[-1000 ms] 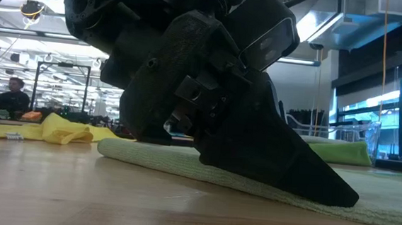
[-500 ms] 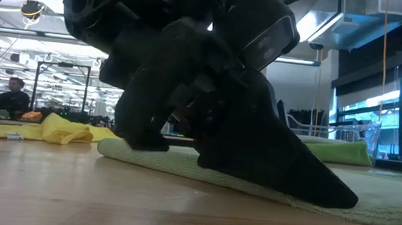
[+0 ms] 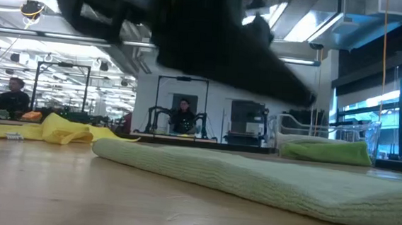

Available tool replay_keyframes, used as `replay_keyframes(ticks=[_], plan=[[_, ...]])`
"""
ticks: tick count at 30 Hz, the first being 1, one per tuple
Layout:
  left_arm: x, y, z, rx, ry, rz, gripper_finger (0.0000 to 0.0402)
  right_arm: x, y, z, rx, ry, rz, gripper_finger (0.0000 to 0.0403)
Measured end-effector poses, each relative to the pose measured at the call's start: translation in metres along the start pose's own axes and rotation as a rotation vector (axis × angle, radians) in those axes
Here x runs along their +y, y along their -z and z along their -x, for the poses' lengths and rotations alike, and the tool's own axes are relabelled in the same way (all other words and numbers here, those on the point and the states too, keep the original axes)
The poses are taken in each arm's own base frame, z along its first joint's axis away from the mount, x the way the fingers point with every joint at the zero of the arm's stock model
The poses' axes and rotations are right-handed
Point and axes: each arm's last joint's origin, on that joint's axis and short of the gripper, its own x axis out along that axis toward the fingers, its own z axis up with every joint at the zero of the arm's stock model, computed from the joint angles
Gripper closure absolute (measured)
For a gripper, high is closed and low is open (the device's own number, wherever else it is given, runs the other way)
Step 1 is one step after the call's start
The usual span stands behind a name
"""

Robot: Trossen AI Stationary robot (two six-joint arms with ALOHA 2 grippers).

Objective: Fold microfiber towels
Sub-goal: Fold the light green cloth

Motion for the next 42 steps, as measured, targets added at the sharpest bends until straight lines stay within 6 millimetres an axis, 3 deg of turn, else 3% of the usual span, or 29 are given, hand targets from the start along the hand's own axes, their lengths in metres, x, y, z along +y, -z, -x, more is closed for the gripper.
replay_keyframes(ticks=[13, 21, 29, 35, 42], plan=[[-0.022, -0.009, 0.005, -0.006, 0.029, -0.035, 0.0294, 0.005, -0.006, 0.001, -0.023, -0.071, -0.009, 0.0393], [-0.027, 0.008, 0.015, 0.24, -0.01, -0.059, 0.0294, -0.01, -0.016, -0.002, 0.057, -0.052, 0.082, 0.0392], [-0.022, -0.005, 0.06, 0.402, -0.165, -0.011, 0.0294, -0.036, -0.043, 0.003, -0.014, 0.15, 0.234, 0.0392], [-0.033, -0.011, 0.102, 0.538, -0.339, -0.027, 0.0294, -0.057, -0.063, -0.02, -0.014, 0.156, 0.286, 0.0391], [-0.054, -0.017, 0.14, 0.571, -0.475, 0.023, 0.0294, -0.09, -0.089, -0.045, -0.028, 0.195, 0.368, 0.0391]])
